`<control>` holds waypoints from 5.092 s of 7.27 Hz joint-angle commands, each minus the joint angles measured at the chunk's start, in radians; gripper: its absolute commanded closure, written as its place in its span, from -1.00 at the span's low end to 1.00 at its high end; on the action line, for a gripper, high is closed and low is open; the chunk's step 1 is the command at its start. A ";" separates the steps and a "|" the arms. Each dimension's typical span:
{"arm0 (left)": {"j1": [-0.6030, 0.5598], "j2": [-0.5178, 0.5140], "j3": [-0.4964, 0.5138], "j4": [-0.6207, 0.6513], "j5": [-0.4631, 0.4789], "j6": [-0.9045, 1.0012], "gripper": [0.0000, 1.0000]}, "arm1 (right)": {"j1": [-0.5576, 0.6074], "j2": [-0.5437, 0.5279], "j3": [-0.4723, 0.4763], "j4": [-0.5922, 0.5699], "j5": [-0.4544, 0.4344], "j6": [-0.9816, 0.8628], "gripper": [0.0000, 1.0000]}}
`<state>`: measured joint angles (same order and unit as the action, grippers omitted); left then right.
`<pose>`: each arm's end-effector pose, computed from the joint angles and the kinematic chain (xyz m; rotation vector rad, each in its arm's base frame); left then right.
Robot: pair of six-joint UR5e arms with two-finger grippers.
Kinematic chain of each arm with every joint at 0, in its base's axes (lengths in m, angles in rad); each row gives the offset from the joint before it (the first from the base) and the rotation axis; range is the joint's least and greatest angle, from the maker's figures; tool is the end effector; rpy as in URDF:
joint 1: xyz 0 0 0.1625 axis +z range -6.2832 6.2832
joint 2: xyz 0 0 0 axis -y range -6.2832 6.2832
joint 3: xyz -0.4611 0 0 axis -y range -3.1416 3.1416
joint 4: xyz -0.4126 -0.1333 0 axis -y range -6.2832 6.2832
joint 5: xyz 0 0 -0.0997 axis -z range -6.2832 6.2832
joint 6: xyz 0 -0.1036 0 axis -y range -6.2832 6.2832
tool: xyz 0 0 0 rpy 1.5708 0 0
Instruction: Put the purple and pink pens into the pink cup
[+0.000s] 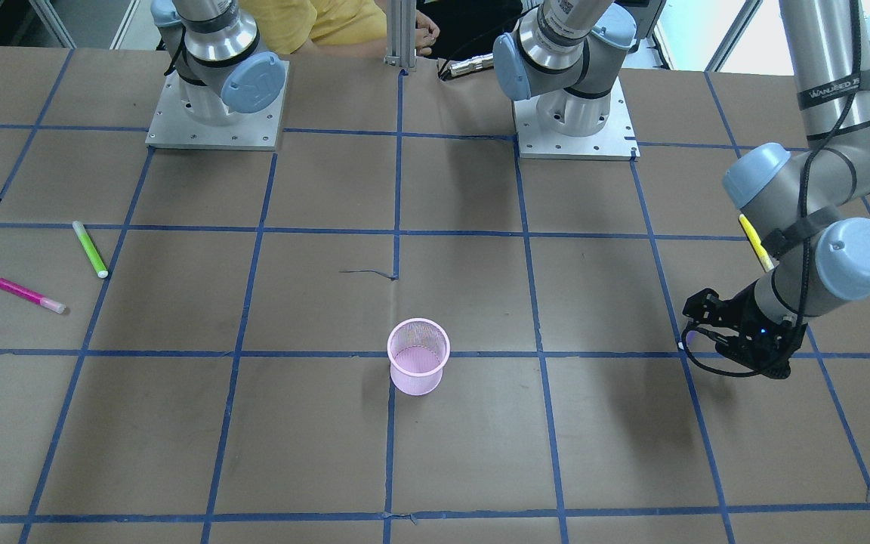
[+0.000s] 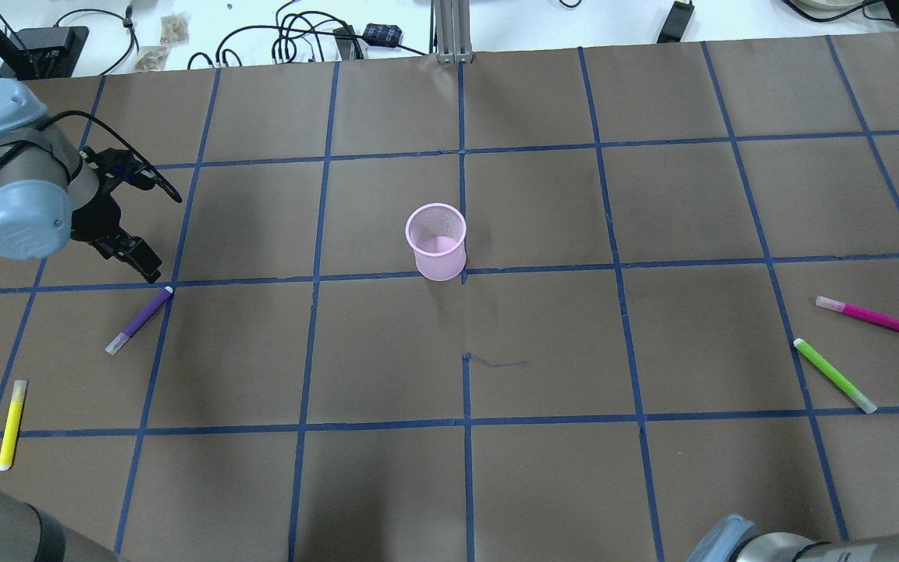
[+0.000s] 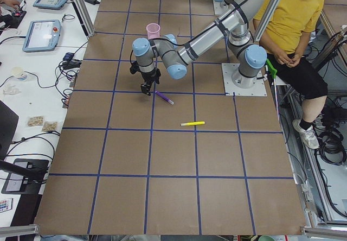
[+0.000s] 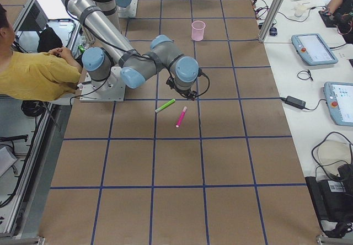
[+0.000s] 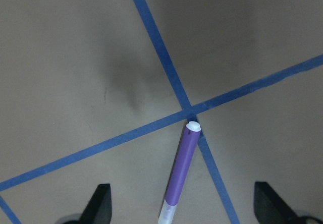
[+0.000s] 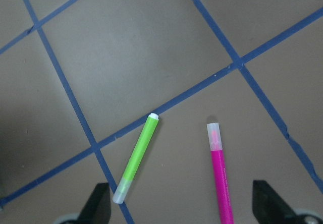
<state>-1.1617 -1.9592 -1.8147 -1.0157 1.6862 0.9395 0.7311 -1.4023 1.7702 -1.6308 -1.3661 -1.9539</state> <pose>0.1269 -0.5978 0.2351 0.8173 2.9830 0.2049 -0.2889 -0.4665 0.3418 -1.4408 2.3972 -0.2078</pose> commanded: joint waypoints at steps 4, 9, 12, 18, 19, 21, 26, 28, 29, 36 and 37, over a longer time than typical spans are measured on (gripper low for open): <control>-0.004 -0.044 -0.077 0.121 -0.013 0.130 -0.99 | -0.131 0.261 0.006 -0.113 0.179 -0.454 -1.00; -0.004 -0.050 -0.083 0.175 -0.010 0.157 0.50 | -0.150 0.342 0.011 -0.138 0.222 -0.606 -0.84; -0.004 -0.043 -0.069 0.178 -0.013 0.150 0.92 | -0.150 0.342 0.014 -0.139 0.209 -0.643 -0.37; -0.059 0.029 -0.029 0.115 -0.010 0.035 0.92 | -0.150 0.344 0.023 -0.138 0.213 -0.677 0.47; -0.058 0.032 -0.029 0.096 -0.013 0.035 0.92 | -0.151 0.342 0.023 -0.138 0.213 -0.675 0.57; -0.059 0.037 -0.026 0.095 -0.014 0.035 0.92 | -0.151 0.335 0.022 -0.132 0.205 -0.659 0.78; -0.061 0.057 -0.009 0.052 -0.056 0.031 0.92 | -0.044 0.058 0.017 -0.086 0.214 -0.461 0.92; -0.061 0.062 -0.008 0.052 -0.057 0.028 0.92 | 0.119 -0.108 0.018 -0.086 0.200 -0.305 0.92; -0.061 0.063 -0.009 0.052 -0.065 0.028 0.92 | 0.231 -0.169 0.018 -0.092 0.164 -0.234 0.91; -0.058 0.072 -0.020 0.051 -0.129 0.027 0.92 | 1.153 -0.073 0.008 -0.582 -0.323 0.550 0.89; -0.058 0.072 -0.020 0.051 -0.129 0.027 0.92 | 1.247 -0.004 -0.009 -0.644 -0.378 0.550 0.87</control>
<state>-1.2198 -1.8870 -1.8343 -0.9649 1.5592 0.9667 1.8446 -1.4907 1.7747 -2.1781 -1.6414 -1.4232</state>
